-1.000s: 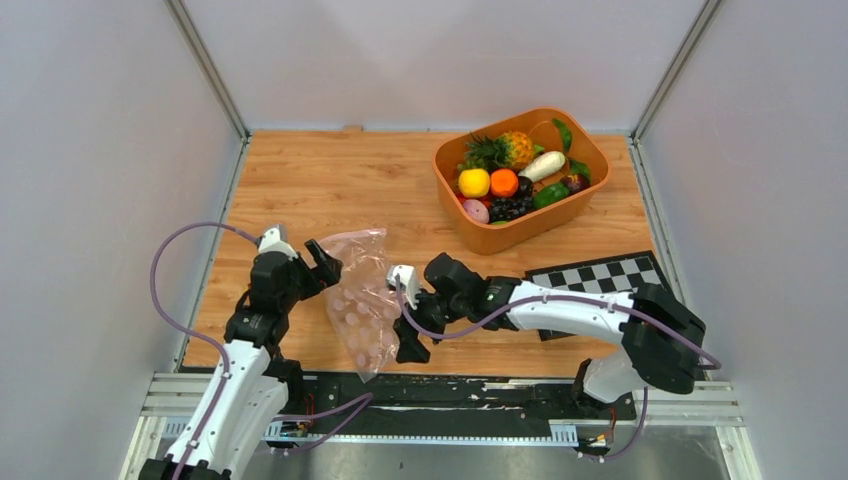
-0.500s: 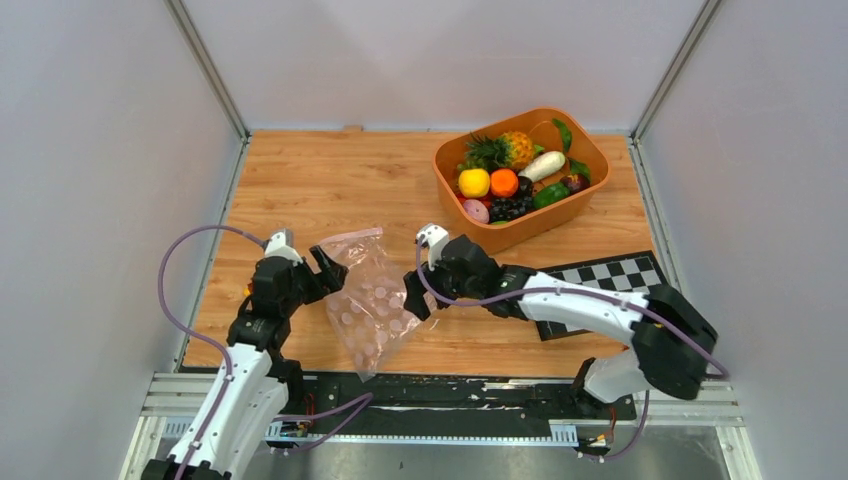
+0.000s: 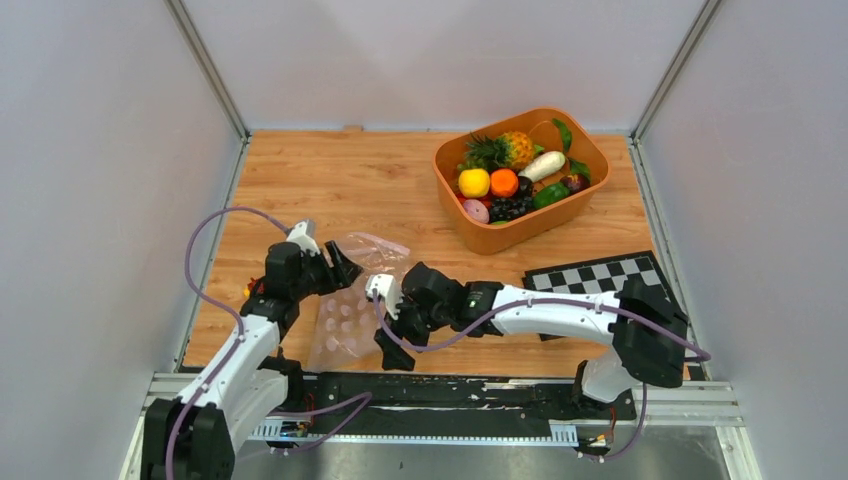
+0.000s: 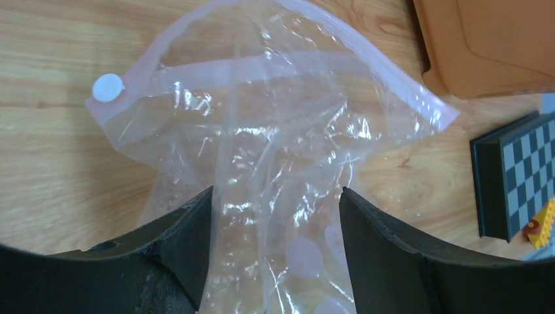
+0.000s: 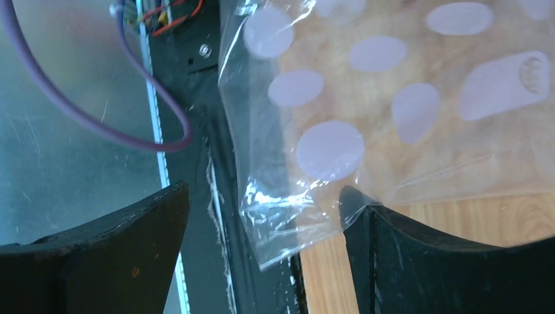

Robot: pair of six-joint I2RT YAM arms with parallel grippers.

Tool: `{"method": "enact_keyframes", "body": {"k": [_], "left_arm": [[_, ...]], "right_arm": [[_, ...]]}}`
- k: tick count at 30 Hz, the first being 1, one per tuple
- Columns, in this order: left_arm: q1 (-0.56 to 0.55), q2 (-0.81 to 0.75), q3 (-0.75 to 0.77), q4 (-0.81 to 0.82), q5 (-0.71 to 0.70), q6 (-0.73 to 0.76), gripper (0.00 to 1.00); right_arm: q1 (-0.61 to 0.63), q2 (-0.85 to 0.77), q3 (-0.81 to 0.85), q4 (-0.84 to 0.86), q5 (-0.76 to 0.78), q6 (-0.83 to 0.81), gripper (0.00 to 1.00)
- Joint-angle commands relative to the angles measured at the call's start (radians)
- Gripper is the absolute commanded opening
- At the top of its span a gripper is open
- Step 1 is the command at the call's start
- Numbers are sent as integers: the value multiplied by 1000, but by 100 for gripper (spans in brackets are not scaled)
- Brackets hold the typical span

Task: Place the food in the zip-top bag and seal the zipper
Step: Adjust the zipper food storage bag at the center of the board, then pick up the zipper food storage bag at the center of the board.

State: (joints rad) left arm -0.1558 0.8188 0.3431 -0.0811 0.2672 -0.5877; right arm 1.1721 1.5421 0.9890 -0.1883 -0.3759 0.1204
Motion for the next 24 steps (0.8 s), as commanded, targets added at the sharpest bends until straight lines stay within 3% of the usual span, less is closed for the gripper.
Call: {"method": "enact_keyframes", "body": {"k": [1,8,13,17,21,24], "left_arm": [[-31,92,97,111,98,62,74],[-31,19,131,-66,-32,138,81],[-31,-103,114,-136,-57,123,84],[-31,-203,120,-198,-47,104,87],[-31,-291,140,-266,-14,105,88],[-31,-325,152,-305,-4,112,89]], "right_arm": [[29,-62,40,-97,133,-71,87],[26,-215,4,-175,433,-70,90],[-27,-284,-14,-71,528,-97,88],[-183,-250,-9,78,395,-108,82],[-309,-99,109,68,174,-165,81],[-363,79,248,-14,98,-202,79]]}}
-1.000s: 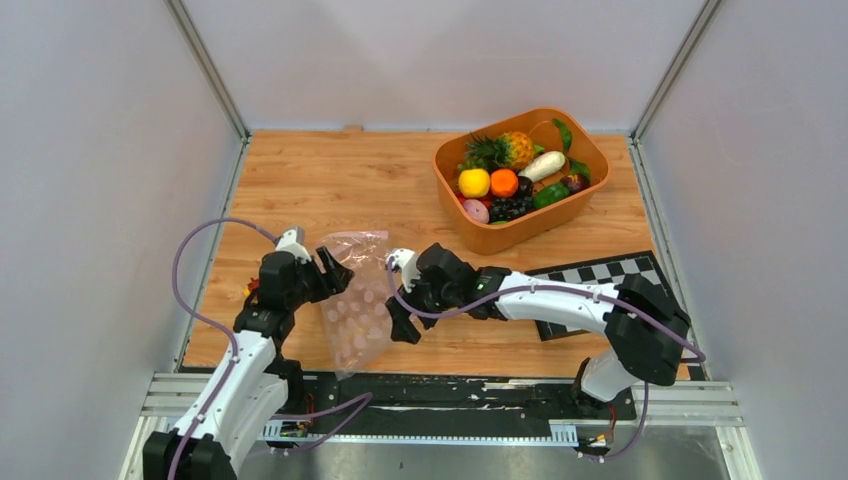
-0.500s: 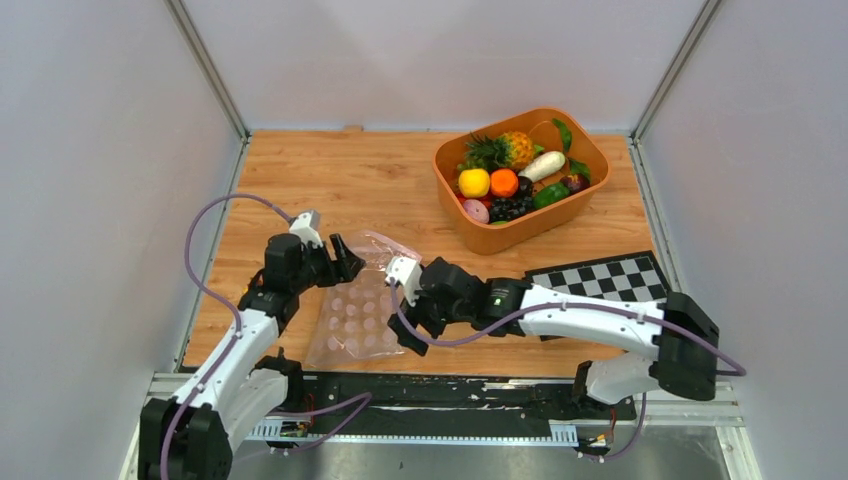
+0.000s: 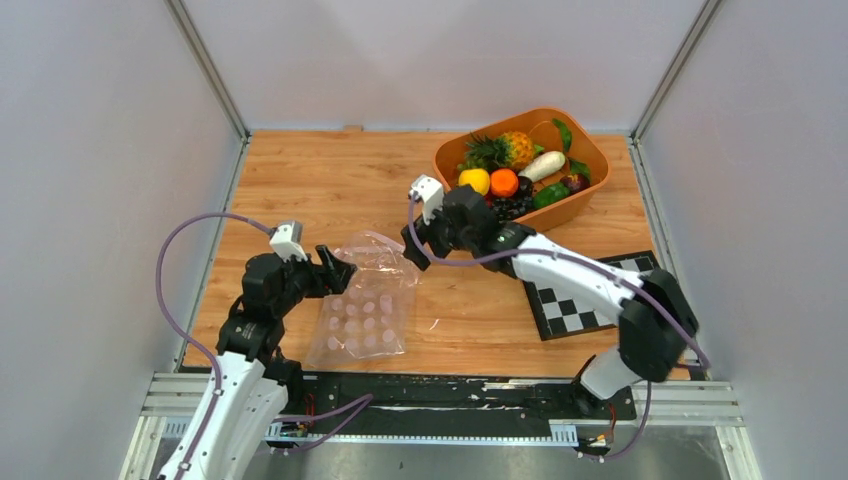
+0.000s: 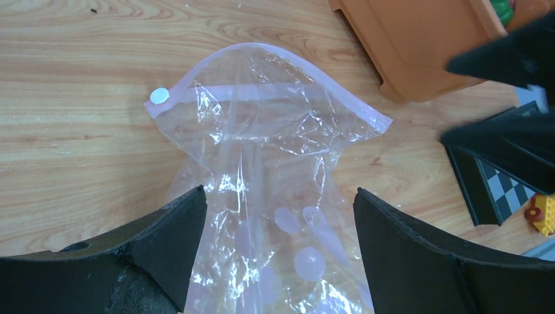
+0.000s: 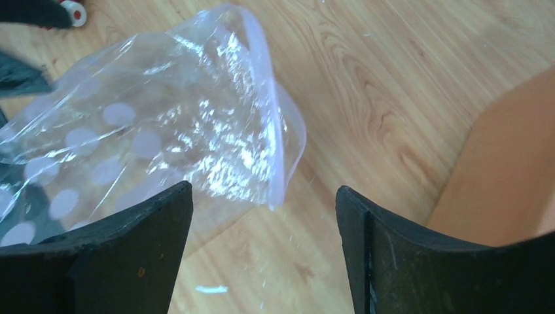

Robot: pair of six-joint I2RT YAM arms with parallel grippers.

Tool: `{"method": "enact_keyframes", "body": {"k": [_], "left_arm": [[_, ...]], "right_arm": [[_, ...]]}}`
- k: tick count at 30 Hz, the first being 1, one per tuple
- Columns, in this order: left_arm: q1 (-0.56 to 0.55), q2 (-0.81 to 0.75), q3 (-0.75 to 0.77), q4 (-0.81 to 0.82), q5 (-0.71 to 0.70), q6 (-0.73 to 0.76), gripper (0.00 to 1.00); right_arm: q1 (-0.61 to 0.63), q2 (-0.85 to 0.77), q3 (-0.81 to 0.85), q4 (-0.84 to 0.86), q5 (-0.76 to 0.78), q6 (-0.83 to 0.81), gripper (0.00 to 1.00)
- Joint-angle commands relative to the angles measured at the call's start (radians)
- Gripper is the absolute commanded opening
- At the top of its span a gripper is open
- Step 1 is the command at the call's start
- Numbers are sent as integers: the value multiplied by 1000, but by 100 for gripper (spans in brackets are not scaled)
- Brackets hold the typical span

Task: Place the food in the zip-top bag and seal the zipper
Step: Pick up the zipper food storage bag at the center of the board.

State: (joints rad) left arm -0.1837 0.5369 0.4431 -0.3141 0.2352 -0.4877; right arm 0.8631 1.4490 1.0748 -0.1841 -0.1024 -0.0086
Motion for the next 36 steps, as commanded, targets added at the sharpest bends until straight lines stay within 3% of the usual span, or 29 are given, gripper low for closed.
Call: {"method": "enact_keyframes", "body": {"k": [1,5,12,23,30,36], "left_arm": [[-3,-50,51,-73,38,2,89],[-3,-72,20,15,95,-84,89],[-3,-76,19,52,123,-127,89],[-3,-78,17,77,143,-143,90],[-3,-86,8,94,137,-161,90],[-3,-96,11,78,135,-161,90]], "right_arm": [[-61,224,218,-55,-193,-87,79],[-81,384,362,-117,-279,-89,77],[-85,516,480,-136,-402,-116,79],[-101,581,544,-199,-505,-169,87],[-113,579,547,-206,-582,-183,72],[-117,589,555,-209,-604,-175,47]]}}
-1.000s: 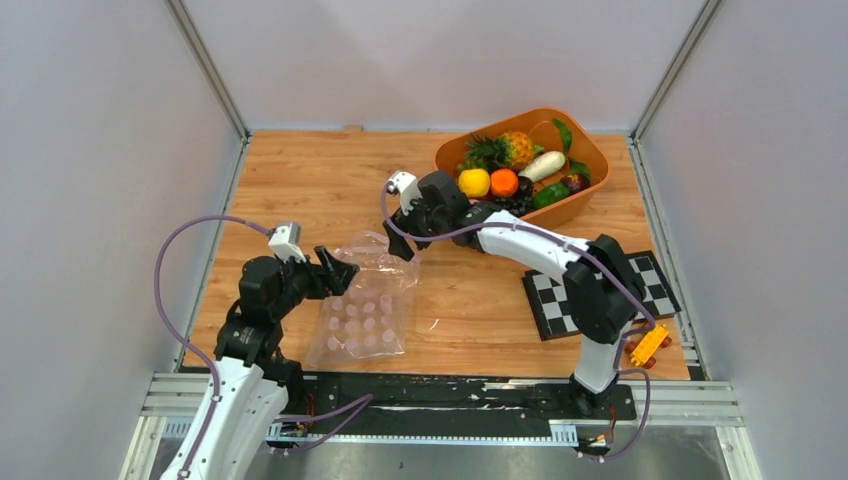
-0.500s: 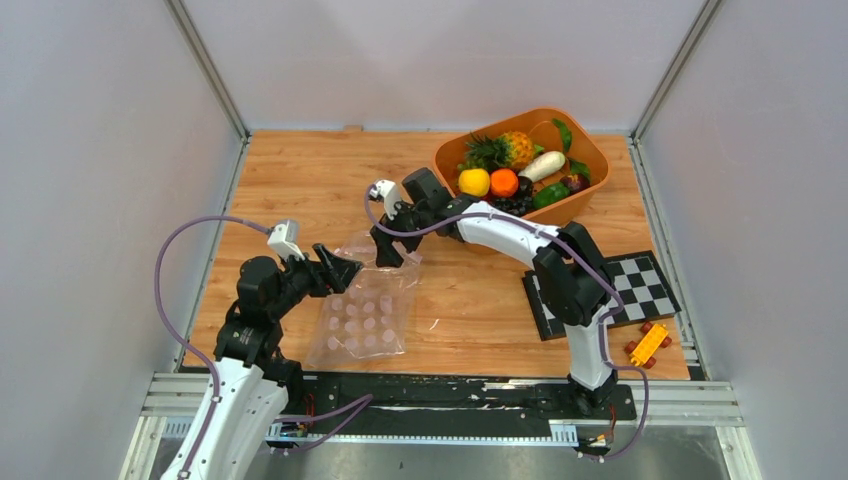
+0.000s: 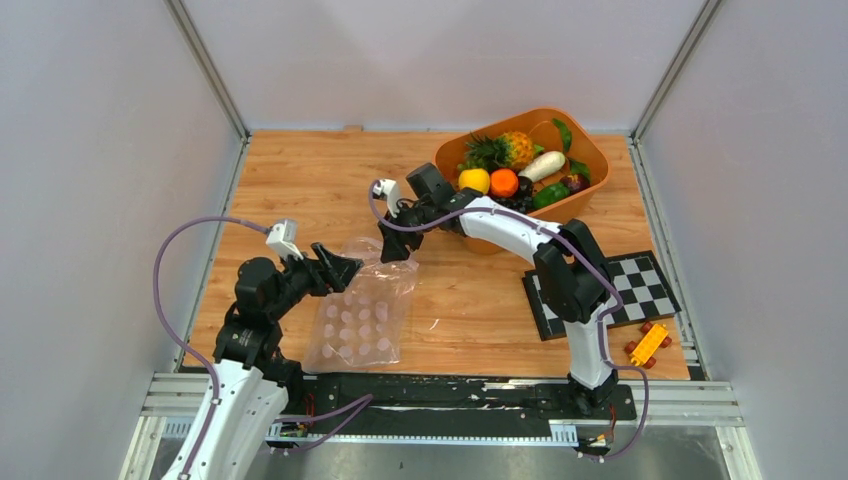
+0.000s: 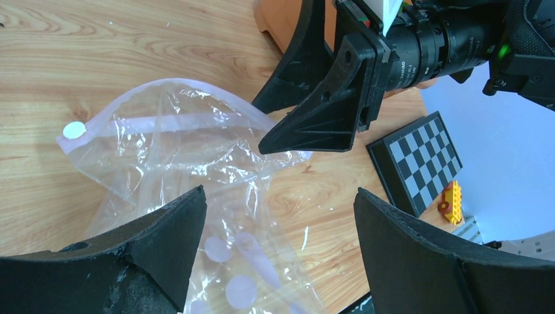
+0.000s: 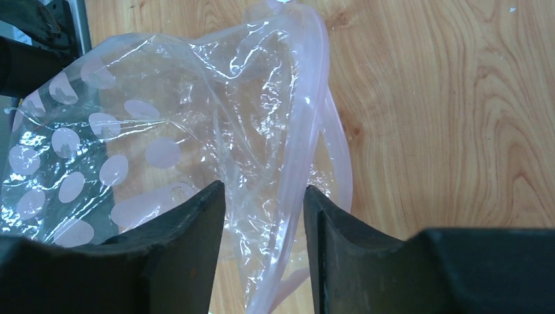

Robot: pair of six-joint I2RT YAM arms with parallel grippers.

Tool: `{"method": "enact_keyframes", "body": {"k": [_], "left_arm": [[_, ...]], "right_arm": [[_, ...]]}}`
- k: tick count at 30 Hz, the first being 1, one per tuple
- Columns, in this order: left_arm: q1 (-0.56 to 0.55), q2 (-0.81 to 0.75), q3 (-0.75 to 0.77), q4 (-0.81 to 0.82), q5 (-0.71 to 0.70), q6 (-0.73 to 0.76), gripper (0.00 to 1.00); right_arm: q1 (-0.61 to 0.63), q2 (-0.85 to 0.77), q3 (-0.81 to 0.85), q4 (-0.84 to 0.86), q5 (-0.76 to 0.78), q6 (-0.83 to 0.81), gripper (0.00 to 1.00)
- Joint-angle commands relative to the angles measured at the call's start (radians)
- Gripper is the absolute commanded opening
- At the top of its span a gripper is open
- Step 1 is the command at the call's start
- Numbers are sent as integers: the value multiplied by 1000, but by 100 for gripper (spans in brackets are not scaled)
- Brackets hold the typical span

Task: Place the food in the zip-top bag and seal the zipper
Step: Pick up the zipper food storage bag at the center of the board.

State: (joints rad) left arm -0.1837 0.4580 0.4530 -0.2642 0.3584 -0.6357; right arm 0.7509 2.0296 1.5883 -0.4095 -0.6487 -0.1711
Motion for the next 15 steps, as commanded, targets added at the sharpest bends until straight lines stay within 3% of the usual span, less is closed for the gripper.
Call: {"method": "enact_keyframes", "body": {"k": [1,5,7,8,15], "left_arm": [[-3,-20,1,28,10,-15,90],[-3,-22,0,29,11,-18,90],[-3,-21,-3,32,13,-21,90],[-3,-21,-5,35,13,-22,90],[-4,-25,-5,37,18,-30,90]], "right_arm": [[-5,7,40,16,-60,-10,46],[-7,-7,22,23,-73,-8,22],[-7,-14,12,25,-82,-10,31],[-8,-17,7,31,-82,-10,40],[-25,38,27,39,-91,22,55]]}}
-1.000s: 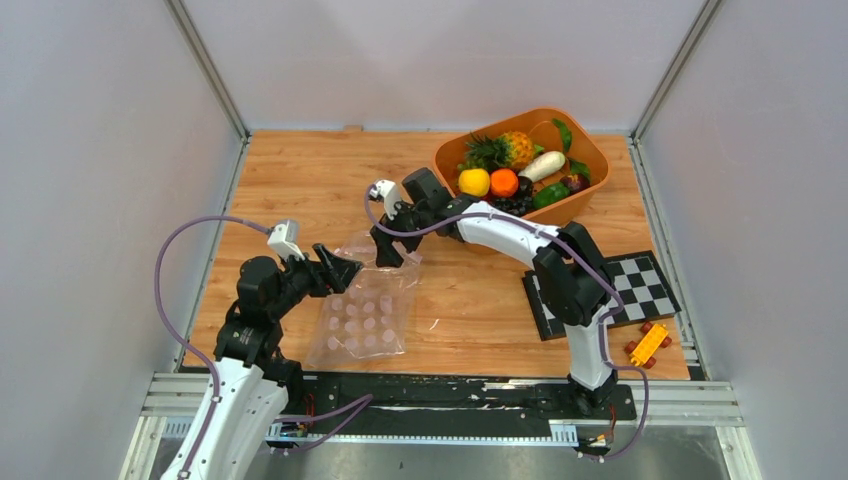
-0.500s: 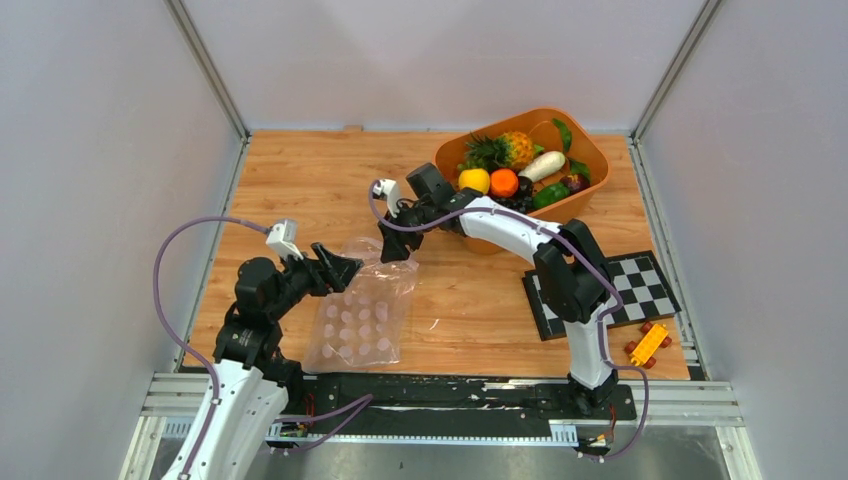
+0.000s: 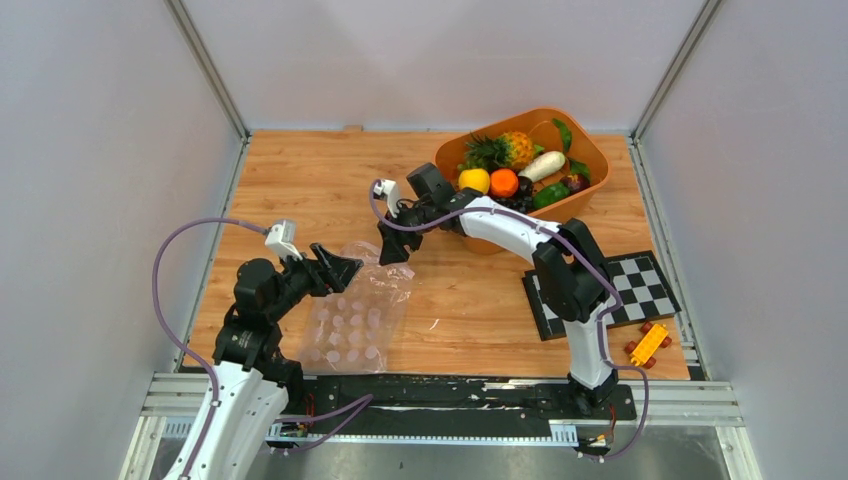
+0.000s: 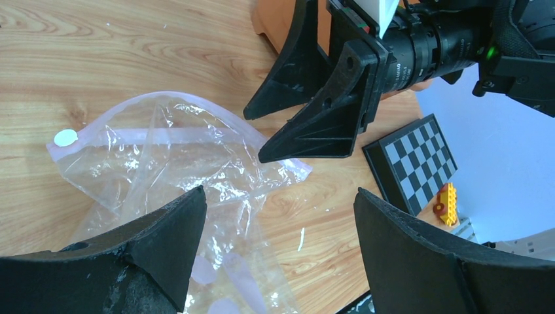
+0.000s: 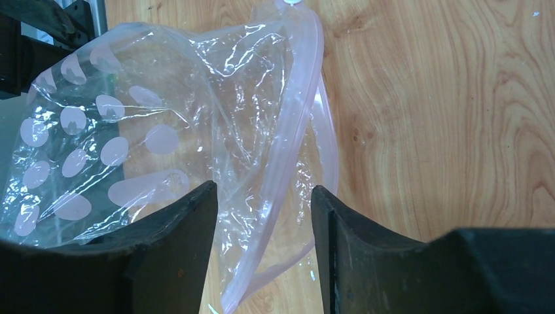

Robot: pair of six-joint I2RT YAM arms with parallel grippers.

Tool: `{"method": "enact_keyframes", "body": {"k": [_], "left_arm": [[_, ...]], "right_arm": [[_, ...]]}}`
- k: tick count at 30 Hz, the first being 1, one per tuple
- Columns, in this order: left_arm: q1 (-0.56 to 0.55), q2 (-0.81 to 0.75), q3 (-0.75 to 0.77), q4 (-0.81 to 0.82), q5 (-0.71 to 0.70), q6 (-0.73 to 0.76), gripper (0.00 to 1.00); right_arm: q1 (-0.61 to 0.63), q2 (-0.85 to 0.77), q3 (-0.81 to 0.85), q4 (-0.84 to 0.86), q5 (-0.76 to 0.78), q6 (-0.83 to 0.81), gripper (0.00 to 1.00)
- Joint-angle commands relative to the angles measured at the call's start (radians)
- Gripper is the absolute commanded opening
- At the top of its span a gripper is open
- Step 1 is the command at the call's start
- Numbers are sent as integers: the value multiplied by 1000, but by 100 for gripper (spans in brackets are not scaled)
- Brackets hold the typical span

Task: Place the food in the zip-top bag and seal the zipper
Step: Pick up the zipper food storage bag at the center of the board.

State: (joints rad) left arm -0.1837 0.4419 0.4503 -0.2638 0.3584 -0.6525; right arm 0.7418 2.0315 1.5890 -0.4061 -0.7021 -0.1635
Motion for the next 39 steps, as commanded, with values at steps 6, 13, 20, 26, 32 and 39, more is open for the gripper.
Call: {"method": "enact_keyframes", "body": {"k": [6,13,20,26,32,39], "left_arm": [[-4,-8,-7,36,16,-9,90],[-3,4,-12,47,18,-9,90],[-3,4,-13,50,22,-11,90],[-3,4,3,40,23,-17,90],[-3,-16,89,-44,48,29,91],[-4,-47,179,-208,-58,100,91]], "right_arm": [[-22,69,27,66,-51,46,57],[-23,14,-31,128,-109,61,37],[-24,-51,-94,159,-96,103,6],[-23,-261,-215,251,130,185,0],[-24,-438,-354,327,429,320,0],[-24,-539,-449,456,586,500,0]]}}
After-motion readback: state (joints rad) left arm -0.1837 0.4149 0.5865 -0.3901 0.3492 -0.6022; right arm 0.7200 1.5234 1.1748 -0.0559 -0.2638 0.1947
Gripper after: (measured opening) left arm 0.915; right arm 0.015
